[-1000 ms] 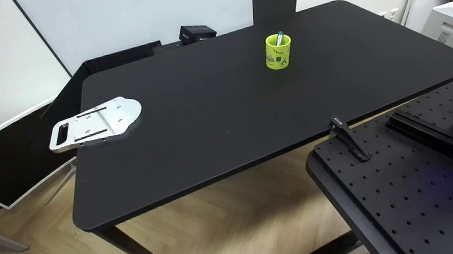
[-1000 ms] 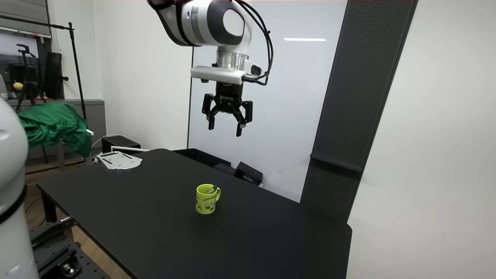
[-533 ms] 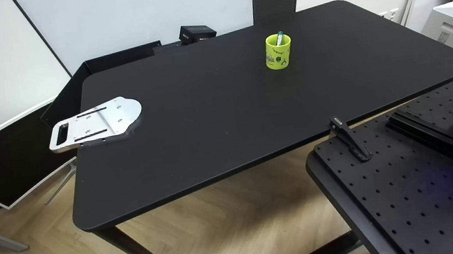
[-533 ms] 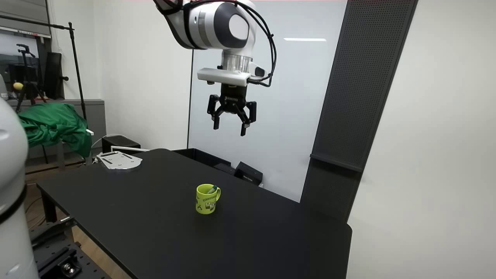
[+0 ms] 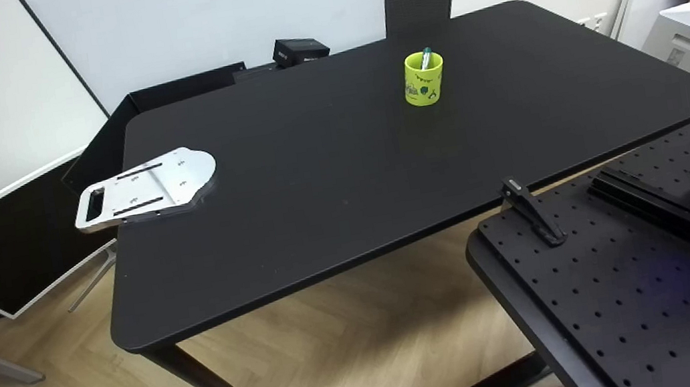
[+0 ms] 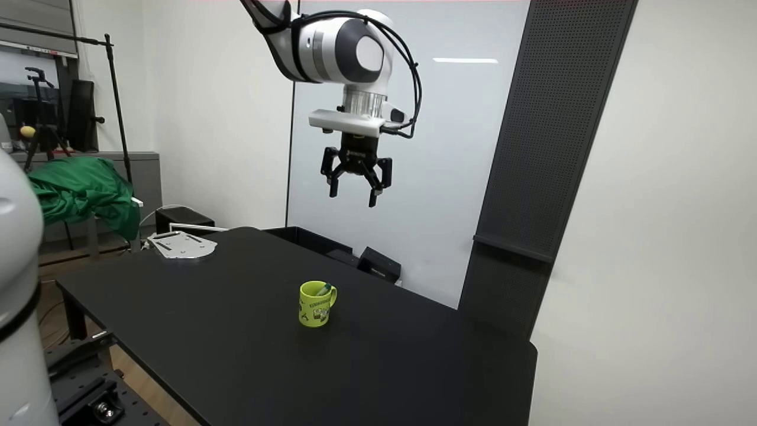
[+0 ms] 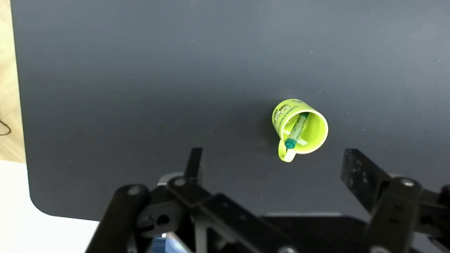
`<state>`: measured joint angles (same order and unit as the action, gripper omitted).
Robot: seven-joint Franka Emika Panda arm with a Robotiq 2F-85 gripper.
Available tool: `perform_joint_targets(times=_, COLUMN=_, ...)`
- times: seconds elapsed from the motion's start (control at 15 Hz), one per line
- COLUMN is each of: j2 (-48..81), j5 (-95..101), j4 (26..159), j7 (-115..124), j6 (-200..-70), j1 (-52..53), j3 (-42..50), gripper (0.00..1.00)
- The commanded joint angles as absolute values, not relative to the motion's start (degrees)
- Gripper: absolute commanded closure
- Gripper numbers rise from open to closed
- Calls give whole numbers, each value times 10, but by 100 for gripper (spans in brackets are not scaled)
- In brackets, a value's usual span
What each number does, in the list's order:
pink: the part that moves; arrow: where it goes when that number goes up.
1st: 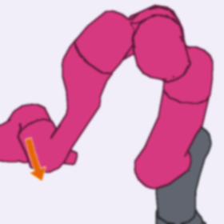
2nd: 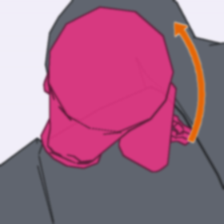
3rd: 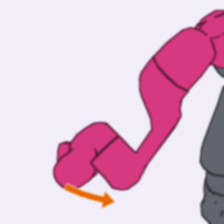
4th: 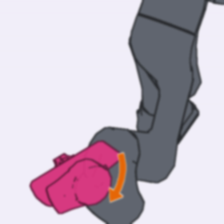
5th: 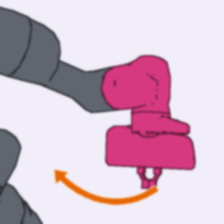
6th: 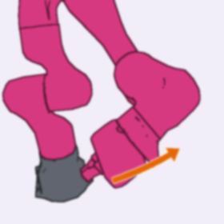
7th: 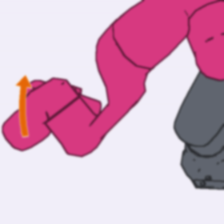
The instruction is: Place the marker on the table
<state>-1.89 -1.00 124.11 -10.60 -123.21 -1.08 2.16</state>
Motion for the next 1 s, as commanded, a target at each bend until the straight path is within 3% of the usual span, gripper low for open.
perform_joint_targets(times=0.0, j2=25, j5=-18, j4=1188, j7=-96, j6=-1224, j1=-9, j3=15, gripper=0)
perform_joint_targets(times=0.93, j2=192, j5=-55, j4=1000, j7=-43, j6=-1199, j1=-8, j3=-3, gripper=0)
